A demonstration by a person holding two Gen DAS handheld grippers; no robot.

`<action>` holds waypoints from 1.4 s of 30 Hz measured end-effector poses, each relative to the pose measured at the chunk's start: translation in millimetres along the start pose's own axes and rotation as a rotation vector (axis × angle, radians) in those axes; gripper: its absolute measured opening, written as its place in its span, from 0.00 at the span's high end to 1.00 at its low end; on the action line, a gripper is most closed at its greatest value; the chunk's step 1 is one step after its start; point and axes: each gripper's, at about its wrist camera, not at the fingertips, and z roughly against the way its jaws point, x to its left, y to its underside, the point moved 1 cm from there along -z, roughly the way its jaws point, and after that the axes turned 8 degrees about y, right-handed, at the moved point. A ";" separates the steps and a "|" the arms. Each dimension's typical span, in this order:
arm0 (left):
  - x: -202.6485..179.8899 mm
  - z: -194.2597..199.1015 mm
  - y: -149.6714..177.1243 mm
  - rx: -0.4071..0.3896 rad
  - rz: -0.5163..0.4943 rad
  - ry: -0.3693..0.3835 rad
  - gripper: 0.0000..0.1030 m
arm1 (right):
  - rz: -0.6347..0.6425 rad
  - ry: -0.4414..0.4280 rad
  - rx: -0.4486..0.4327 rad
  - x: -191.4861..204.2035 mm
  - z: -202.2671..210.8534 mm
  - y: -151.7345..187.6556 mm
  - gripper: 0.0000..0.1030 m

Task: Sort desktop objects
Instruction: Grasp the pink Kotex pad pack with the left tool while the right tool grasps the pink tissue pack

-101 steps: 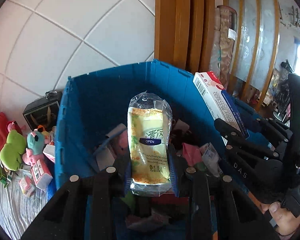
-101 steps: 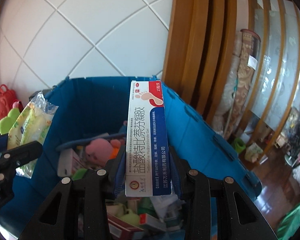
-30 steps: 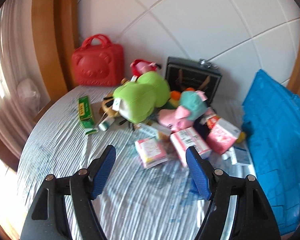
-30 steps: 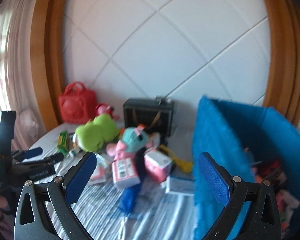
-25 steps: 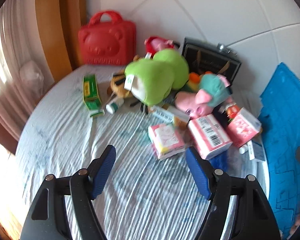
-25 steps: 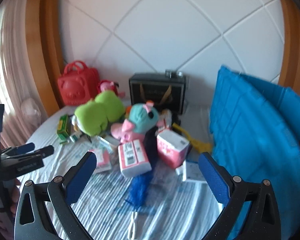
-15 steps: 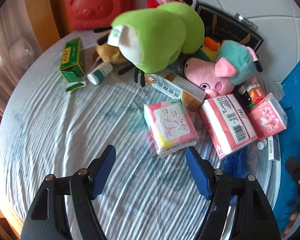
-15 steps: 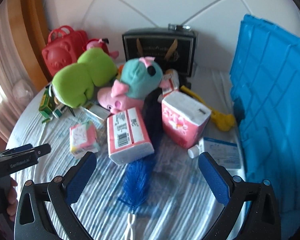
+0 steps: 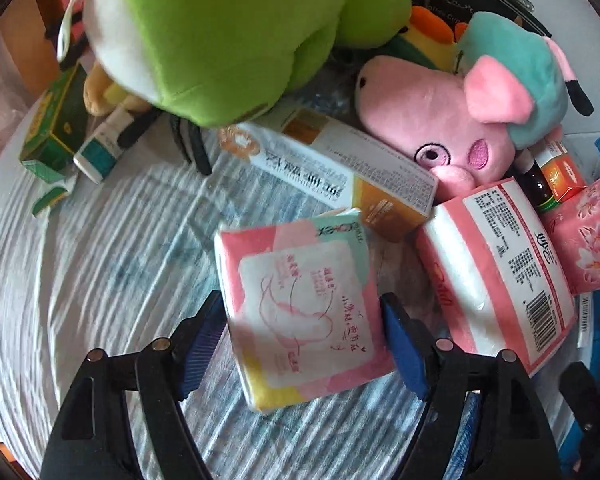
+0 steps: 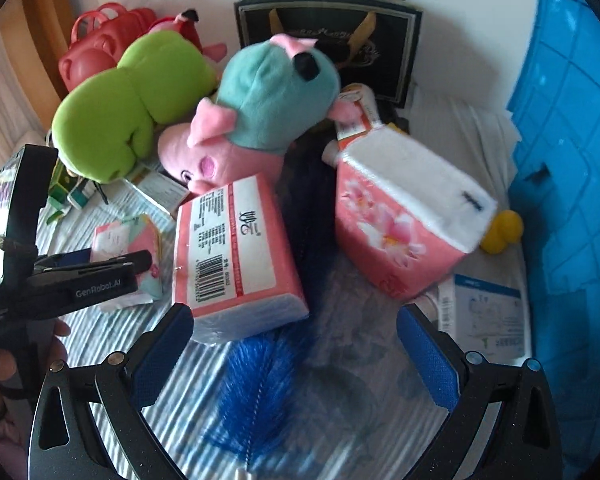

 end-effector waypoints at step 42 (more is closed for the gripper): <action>-13.3 94.9 91.0 -0.195 -0.203 -0.076 0.34 | 0.067 -0.041 -0.142 26.8 44.0 24.8 0.12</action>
